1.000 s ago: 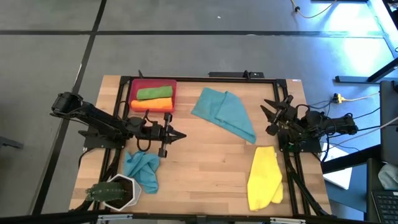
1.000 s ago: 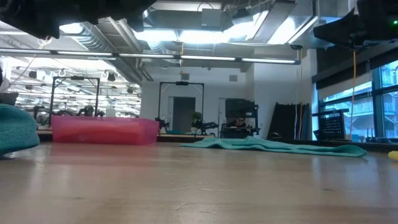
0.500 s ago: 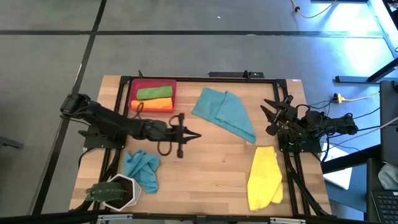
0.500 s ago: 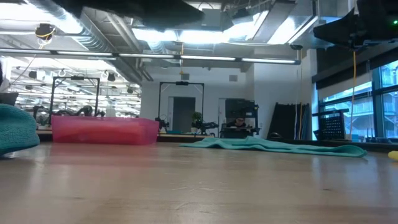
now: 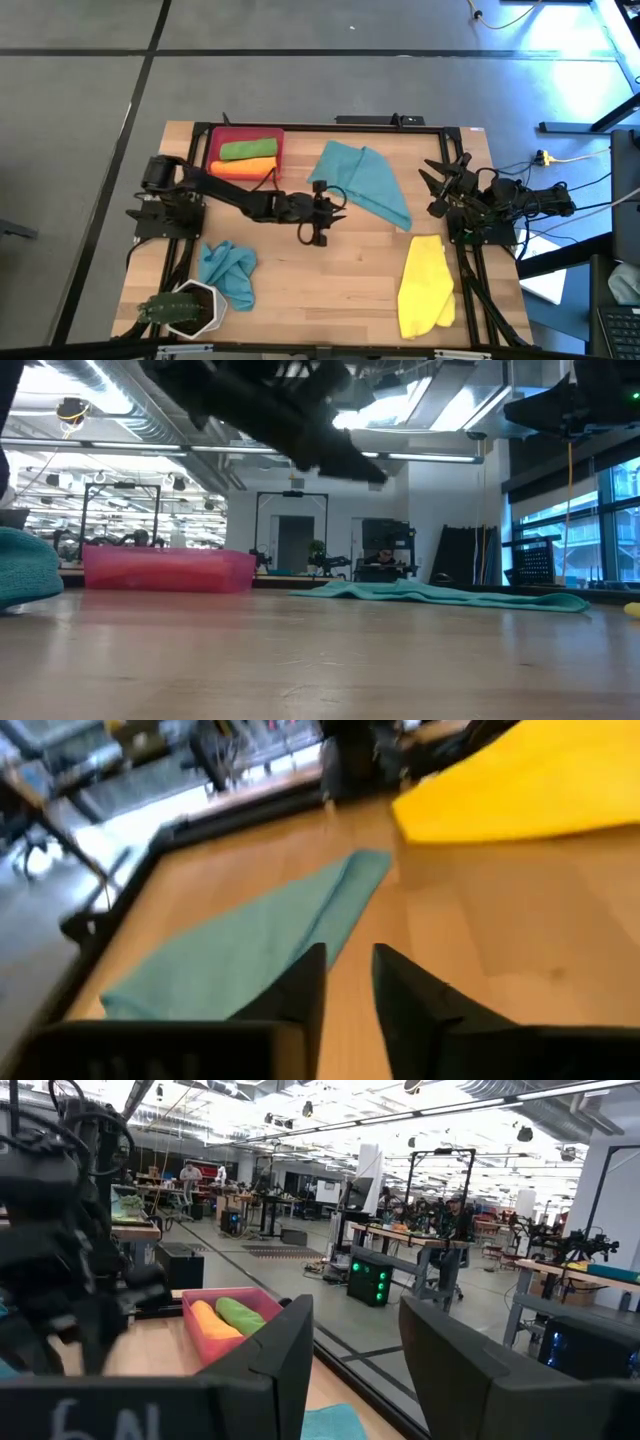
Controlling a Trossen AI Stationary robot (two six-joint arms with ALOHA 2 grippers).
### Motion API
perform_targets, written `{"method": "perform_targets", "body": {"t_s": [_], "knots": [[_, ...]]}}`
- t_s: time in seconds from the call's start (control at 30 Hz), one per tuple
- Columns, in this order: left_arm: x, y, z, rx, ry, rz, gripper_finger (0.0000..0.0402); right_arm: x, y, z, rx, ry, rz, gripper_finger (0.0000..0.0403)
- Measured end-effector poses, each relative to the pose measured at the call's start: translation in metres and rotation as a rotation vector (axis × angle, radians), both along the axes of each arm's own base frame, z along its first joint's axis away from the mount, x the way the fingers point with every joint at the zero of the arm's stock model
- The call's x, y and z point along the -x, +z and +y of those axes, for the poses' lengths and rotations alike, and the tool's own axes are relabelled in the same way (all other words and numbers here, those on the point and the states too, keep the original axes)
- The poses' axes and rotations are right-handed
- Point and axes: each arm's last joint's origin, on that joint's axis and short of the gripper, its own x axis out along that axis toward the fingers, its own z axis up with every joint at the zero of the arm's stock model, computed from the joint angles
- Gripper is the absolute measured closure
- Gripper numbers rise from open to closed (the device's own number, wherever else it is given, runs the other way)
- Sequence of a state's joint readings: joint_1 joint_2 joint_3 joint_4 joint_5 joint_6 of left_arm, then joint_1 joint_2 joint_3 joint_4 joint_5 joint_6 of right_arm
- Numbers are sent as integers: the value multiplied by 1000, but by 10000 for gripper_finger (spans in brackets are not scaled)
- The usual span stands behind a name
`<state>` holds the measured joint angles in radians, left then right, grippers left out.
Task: Roll microfiber towels into tight, uniform cylinder then place into a basket
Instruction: Fold the right blue microfiber towel
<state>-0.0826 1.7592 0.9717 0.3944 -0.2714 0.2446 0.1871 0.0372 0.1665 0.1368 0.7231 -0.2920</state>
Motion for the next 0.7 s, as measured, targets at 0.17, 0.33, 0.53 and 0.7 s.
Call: {"method": "perform_targets", "body": {"t_s": [0.17,0.33,0.53,0.7], "knots": [[-12,-18,9,-8,25,46,272,0,0,0,0,0,0,250],[-20,-31,16,-51,24,63,261,0,0,0,0,0,0,250],[-31,-39,26,-44,64,-68,264,0,0,0,0,1,1,250],[-34,-59,33,-41,78,-25,264,0,0,0,1,1,1,250]]}}
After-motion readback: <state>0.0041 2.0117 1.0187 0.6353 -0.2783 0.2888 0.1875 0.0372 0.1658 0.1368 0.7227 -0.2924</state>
